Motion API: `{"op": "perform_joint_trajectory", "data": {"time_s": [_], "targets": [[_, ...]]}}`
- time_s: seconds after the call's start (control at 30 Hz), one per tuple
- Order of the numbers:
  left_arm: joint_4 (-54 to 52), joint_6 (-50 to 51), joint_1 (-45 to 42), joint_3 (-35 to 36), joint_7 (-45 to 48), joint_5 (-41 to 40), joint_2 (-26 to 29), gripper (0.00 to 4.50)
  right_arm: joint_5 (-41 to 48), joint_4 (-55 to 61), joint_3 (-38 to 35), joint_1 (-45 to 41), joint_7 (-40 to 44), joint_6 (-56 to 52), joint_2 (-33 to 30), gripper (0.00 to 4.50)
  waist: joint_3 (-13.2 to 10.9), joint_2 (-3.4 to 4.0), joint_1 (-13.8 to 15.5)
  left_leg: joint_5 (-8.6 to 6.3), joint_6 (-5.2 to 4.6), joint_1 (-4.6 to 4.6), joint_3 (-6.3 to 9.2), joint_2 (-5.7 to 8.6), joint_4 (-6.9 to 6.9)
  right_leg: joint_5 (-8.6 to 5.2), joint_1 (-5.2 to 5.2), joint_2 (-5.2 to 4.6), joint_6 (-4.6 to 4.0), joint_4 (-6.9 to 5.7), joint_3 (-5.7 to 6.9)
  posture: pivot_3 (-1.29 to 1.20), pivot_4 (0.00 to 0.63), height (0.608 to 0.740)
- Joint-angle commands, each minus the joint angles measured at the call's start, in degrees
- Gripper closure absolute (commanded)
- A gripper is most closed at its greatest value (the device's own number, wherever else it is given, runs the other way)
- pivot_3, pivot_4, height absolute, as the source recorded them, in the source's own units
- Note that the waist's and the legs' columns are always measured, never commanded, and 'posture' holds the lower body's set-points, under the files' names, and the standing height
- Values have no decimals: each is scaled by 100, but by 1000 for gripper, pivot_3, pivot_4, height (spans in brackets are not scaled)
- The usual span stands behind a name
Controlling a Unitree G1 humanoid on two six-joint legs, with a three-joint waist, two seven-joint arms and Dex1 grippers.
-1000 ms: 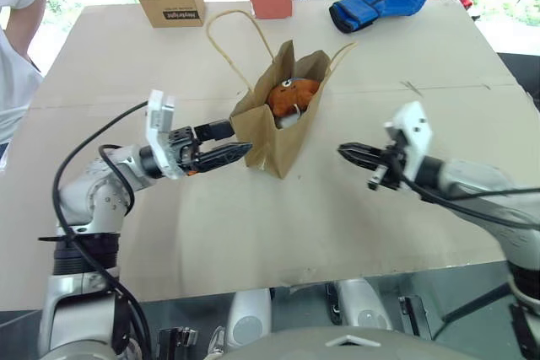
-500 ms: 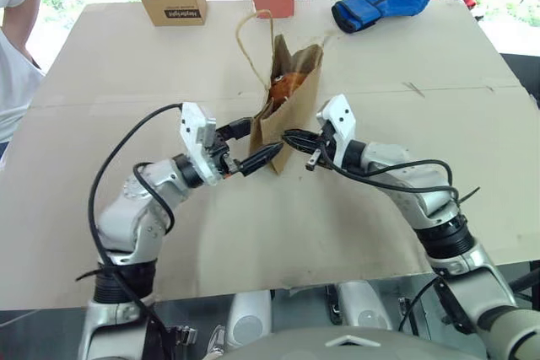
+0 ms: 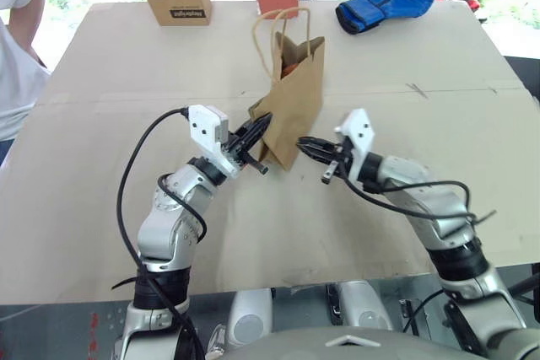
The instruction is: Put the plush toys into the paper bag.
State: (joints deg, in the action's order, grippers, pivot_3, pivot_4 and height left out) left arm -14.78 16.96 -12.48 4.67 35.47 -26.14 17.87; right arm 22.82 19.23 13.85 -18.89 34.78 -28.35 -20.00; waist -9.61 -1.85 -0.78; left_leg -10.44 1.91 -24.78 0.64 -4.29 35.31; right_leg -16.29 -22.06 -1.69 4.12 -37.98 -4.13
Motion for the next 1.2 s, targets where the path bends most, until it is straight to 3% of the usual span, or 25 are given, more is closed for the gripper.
{"op": "perform_joint_trajectory", "data": {"time_s": [0.03, 0.1, 0.13, 0.2, 0.27, 0.33, 0.4, 0.53, 0.63, 0.87, 1.03, 1.2], "targets": [[540, -344, -465, 282, 1298, -564, 458, 4500, 241, 1195, -743, 714, 282, 79, -688, 3946, 0, 0, 48, 0, 0, -5, 2, 3, 1, -1, 0, -2, 0, 2, 4, 0, 150, 740], [1146, -385, -874, 338, 2520, -868, 965, 4500, 748, 1925, -1508, 1392, 449, -108, -1149, 3403, -2, 2, 35, 0, 0, -4, -1, 4, 4, -1, 2, -4, 0, 8, 1, 0, 150, 740], [1556, -504, -1134, 330, 3170, -911, 1225, 4500, 961, 2240, -1933, 1752, 534, -116, -1341, 2825, -2, 3, 54, 0, 0, -4, -2, 5, 3, -1, 2, -5, 0, 7, 0, 0, 150, 740], [2619, -835, -1783, 172, 4458, -795, 1660, 4500, 1582, 2772, -3006, 2573, 706, -111, -1603, 2076, -2, 2, 31, 0, 0, -4, 2, 4, 5, -3, 3, -2, -1, 7, 6, 0, 150, 740], [3451, -1193, -2284, 19, 5268, -622, 1818, 4500, 2100, 3061, -3769, 3174, 830, -146, -1763, 1039, 0, 2, 12, 0, 0, 3, 3, 5, 3, -4, 14, -2, -2, 8, 7, 0, 150, 740], [4195, -1769, -2775, -493, 5630, -605, 1946, 4500, 2039, 3257, -4501, 3829, 1031, 31, -1861, 80, 1, 3, 10, -1, -1, 12, 1, 4, 3, -3, 26, -4, -1, 13, 6, 0, 150, 740], [4800, -2494, -3094, -1044, 5703, -559, 1995, 4500, 2050, 3363, -4928, 4235, 1113, 119, -1920, 17, 6, -5, -19, -1, -1, 11, 4, 6, 6, -3, 30, -4, 0, 16, 6, 0, 150, 740], [5738, -3180, -3429, -1445, 5703, -398, 1788, 4500, 1868, 3332, -4919, 4386, 1075, 268, -1958, 17, 7, -8, -22, 0, -2, 11, 5, 3, 16, -3, 30, -2, 1, 11, 4, 0, 150, 740], [5818, -2810, -3355, -1058, 5699, -533, 1637, 3670, 1677, 3179, -4782, 4383, 1119, 360, -1993, 0, 6, -7, -13, 0, -3, 10, 5, 3, 20, -3, 30, -2, 2, 8, 4, 0, 150, 740], [3319, -640, -1860, -108, 4320, -1014, 2200, 374, 1632, 2724, -4787, 4314, 1502, 542, -2182, 0, 5, -6, -43, -1, -3, 9, 9, -3, 9, -3, 28, 0, 1, 6, 6, 0, 150, 740], [1102, 631, 128, 885, 3195, -1533, 2627, 374, 1613, 2263, -5026, 4470, 1924, 704, -2302, 0, 4, 0, -14, -1, -2, 17, 5, -4, 9, -4, 36, -6, 1, 6, 7, 0, 150, 740], [-386, 948, 2183, 1762, 2668, -1595, 2652, 374, 1468, 1908, -5487, 5000, 2313, 857, -2305, 0, 6, -2, 29, -2, -1, 21, -5, 0, 10, -17, 41, -23, -22, 11, 8, 0, 150, 740]]}}
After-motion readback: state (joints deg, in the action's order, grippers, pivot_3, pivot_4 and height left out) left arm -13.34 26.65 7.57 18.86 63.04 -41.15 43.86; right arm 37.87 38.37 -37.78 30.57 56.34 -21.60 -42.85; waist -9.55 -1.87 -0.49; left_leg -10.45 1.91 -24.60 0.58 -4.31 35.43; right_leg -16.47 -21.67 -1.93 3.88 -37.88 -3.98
